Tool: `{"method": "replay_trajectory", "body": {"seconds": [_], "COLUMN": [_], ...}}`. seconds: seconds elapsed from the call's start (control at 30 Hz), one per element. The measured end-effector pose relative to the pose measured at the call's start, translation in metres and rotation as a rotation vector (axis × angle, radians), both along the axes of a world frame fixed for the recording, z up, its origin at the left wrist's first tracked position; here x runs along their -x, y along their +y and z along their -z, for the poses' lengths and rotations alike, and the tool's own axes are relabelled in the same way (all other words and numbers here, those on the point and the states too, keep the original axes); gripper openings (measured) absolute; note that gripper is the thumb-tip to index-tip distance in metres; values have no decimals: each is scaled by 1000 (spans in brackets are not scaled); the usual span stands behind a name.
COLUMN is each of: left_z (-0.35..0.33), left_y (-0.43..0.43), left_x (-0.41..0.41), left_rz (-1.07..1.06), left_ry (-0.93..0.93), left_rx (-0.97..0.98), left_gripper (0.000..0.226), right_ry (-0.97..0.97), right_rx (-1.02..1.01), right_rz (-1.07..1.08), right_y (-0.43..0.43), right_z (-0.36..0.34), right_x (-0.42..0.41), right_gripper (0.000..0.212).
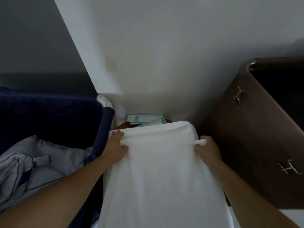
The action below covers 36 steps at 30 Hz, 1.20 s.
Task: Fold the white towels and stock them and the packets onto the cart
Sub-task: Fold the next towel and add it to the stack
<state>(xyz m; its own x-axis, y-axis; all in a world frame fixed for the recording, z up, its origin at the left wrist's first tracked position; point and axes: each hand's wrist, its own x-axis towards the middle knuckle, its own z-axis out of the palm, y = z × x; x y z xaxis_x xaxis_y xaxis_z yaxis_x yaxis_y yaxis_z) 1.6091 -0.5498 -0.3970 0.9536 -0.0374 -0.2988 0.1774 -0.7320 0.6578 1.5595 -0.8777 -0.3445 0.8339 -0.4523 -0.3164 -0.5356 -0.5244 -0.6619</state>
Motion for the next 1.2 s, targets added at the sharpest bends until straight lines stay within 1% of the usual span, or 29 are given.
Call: {"method": "replay_trajectory", "body": {"seconds": [0.07,0.13,0.2,0.27,0.33,0.43,0.53,0.6,0.7,0.73,0.8,0.87,0.93,1.0,1.07,1.13,1.2], "left_z": [-3,-5,-7,-6,-1,2,3,2,1,1,2,3,4,3,1,3,7], "left_y": [1,1,-1,-4,-4,1,0,-4,-7,-6,-3,-2,-2,0,0,0,0], "left_x": [0,4,10,15,14,9,11,17,31,37,53,67,76,76,78,82,89], "left_rz": [-18,-4,81,231,334,358,343,267,51,-15,-86,-101,-148,-248,-320,-314,-304], "left_ry": [-116,-243,-340,-335,-274,-183,-167,-150,-89,-71,-28,11,15,-22,12,102,120], "left_rx": [27,-89,-227,-300,-367,-426,-454,-395,-180,-121,-67,-74,-86,-59,-4,33,47], "left_gripper": [69,72,64,50,46,49,54,60,74,78,85,86,86,87,89,97,107], "right_ry": [19,22,19,17,17,28,34,27,40,54,70,71,52,0,-32,5,73], "right_rx": [-7,-10,-15,-14,-12,-15,-66,-108,-221,-271,-342,-411,-508,-637,-744,-808,-843], "right_rz": [2,12,27,23,16,4,52,84,136,148,169,185,163,105,25,-78,-164], "right_y": [-2,-4,-5,-6,-6,-8,-9,-11,-14,-16,-19,-20,-18,-15,-12,-9,-8], "right_z": [5,10,12,13,14,17,16,15,13,13,11,12,7,-1,-11,-18,-25], "right_x": [-1,-1,-1,-1,-2,-2,1,5,12,16,23,29,35,41,47,53,56], "right_gripper": [41,53,59,59,55,57,65,62,40,35,38,42,38,35,38,45,48]}}
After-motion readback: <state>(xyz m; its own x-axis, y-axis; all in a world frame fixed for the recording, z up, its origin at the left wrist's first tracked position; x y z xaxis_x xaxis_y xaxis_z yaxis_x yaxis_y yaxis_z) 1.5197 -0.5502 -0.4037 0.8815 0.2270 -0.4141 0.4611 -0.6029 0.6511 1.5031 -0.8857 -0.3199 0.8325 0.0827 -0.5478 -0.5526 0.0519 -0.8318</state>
